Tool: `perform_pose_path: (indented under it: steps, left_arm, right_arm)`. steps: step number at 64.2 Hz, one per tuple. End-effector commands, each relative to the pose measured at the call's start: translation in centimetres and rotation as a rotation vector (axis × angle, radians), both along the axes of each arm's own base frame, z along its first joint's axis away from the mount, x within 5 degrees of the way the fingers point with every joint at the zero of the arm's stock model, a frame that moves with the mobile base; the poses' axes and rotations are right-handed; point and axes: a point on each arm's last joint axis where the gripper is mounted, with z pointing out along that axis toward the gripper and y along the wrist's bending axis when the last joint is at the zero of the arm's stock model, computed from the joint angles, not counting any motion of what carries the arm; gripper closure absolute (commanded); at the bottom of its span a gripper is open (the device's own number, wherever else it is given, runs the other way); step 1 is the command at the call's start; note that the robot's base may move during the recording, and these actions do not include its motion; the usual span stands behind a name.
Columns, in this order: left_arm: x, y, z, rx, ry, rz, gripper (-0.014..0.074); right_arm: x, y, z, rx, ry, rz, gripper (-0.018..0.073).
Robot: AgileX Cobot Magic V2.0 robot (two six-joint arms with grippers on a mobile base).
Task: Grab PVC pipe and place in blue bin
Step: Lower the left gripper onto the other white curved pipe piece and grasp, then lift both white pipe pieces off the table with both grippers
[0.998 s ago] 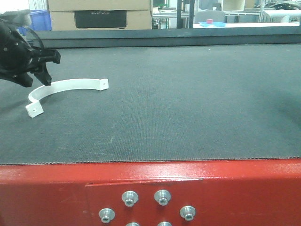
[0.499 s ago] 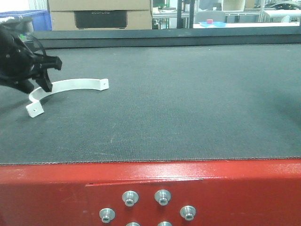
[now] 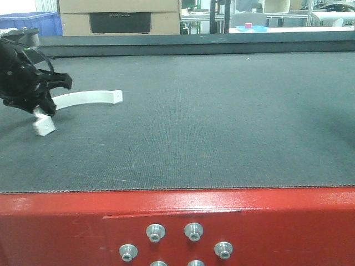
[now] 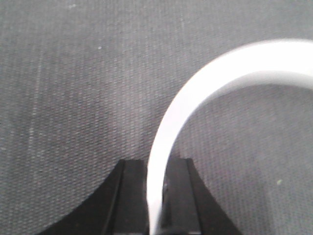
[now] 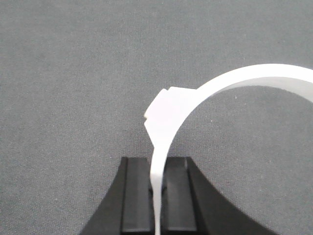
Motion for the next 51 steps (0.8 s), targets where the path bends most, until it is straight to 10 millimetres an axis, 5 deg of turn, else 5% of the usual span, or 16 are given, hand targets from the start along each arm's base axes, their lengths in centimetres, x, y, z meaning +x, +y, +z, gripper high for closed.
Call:
perform_pose_path:
  steps: [1,18,39,51]
  left_arm:
    - [0.1,-0.2,-0.5,-0.006,0.008,0.001,0.0707]
    - [-0.1,-0.2,0.5,0.007,-0.012,-0.010,0.0707]
    - [-1.6,0.0,6.3,0.018,-0.127,-0.024,0.0707]
    - [-4.1,0.3,10.9,0.034,-0.243,-0.033,0.0707]
  right_arm:
    - [-0.1,-0.1,0.7,-0.014,-0.045,-0.001,0.0727]
    - [-0.4,0.4,1.3,-0.034,-0.067,0.023,0.0727]
    - [-2.7,1.0,4.6,-0.071,-0.229,0.031,0.0727]
    - [-5.1,1.4,6.4,-0.088,-0.308,0.030,0.0727]
